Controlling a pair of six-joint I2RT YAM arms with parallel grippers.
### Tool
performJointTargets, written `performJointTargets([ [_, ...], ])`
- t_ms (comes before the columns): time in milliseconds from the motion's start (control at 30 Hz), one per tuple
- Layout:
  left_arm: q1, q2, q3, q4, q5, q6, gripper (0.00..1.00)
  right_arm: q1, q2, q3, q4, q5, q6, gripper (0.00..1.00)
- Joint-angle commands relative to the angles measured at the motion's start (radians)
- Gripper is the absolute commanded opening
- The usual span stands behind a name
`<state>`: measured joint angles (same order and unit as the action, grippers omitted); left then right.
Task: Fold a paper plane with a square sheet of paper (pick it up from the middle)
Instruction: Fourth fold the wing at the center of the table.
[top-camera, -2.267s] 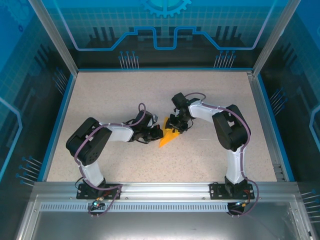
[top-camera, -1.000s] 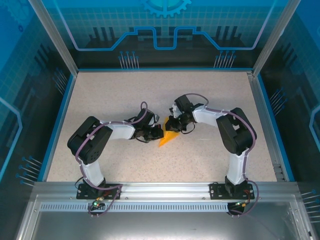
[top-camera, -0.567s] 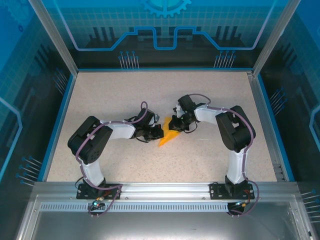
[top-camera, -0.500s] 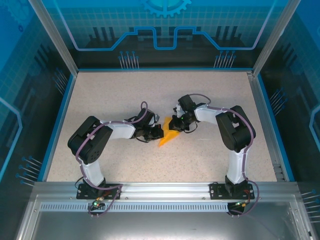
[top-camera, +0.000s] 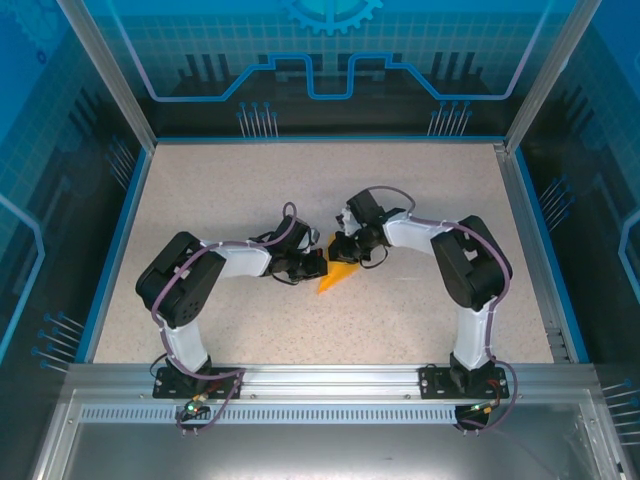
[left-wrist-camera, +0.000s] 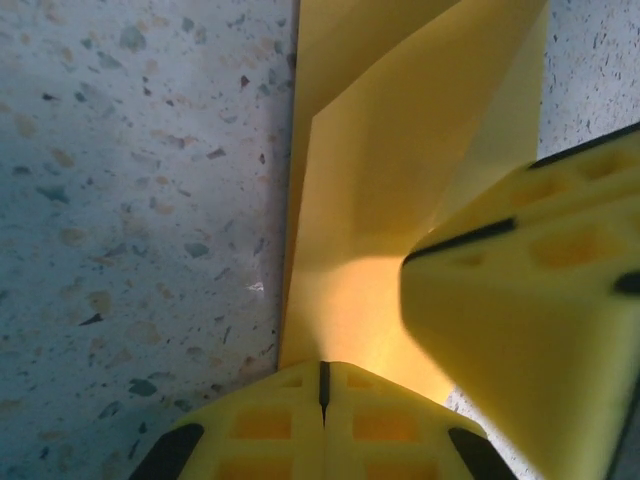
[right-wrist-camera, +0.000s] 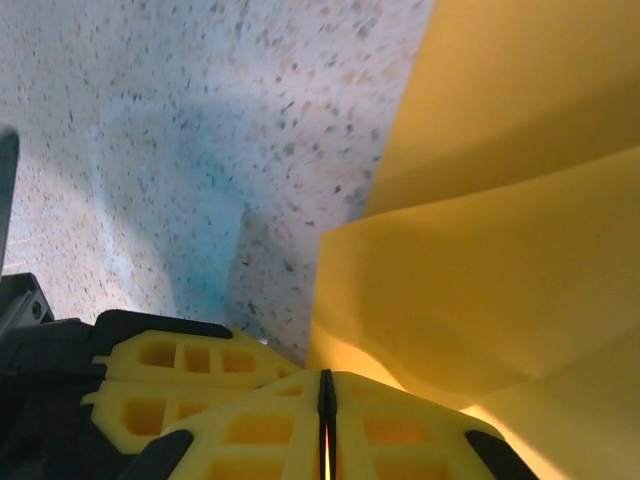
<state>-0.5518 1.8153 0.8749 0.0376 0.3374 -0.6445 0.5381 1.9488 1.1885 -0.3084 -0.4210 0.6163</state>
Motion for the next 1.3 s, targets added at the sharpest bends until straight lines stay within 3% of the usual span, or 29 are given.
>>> performJointTargets([
  [0,-0.001,0.033,-0.004,-0.109,-0.031,0.029,0.00,0.011,0.047,0.012,0.006,-0.005,-0.002,0.10],
  [133,-0.001,0.029,-0.003,-0.129,-0.034,0.029,0.00,-0.003,0.062,0.015,-0.008,0.015,-0.016,0.09],
  [500,-0.002,0.038,-0.005,-0.171,-0.038,0.040,0.00,-0.156,0.016,-0.031,0.000,0.073,-0.044,0.09],
  [667,-0.002,0.046,0.006,-0.178,-0.032,0.044,0.00,-0.083,-0.040,0.026,-0.055,0.118,-0.076,0.09],
  [900,-0.008,0.050,0.019,-0.188,-0.034,0.049,0.00,-0.024,0.026,0.038,0.009,0.025,-0.032,0.09],
  [1033,-0.009,0.050,0.020,-0.195,-0.035,0.049,0.00,-0.033,0.055,0.048,0.012,0.018,-0.037,0.09],
  [1267,-0.010,0.054,0.020,-0.205,-0.034,0.052,0.00,-0.141,0.077,0.058,0.024,0.047,-0.026,0.09],
])
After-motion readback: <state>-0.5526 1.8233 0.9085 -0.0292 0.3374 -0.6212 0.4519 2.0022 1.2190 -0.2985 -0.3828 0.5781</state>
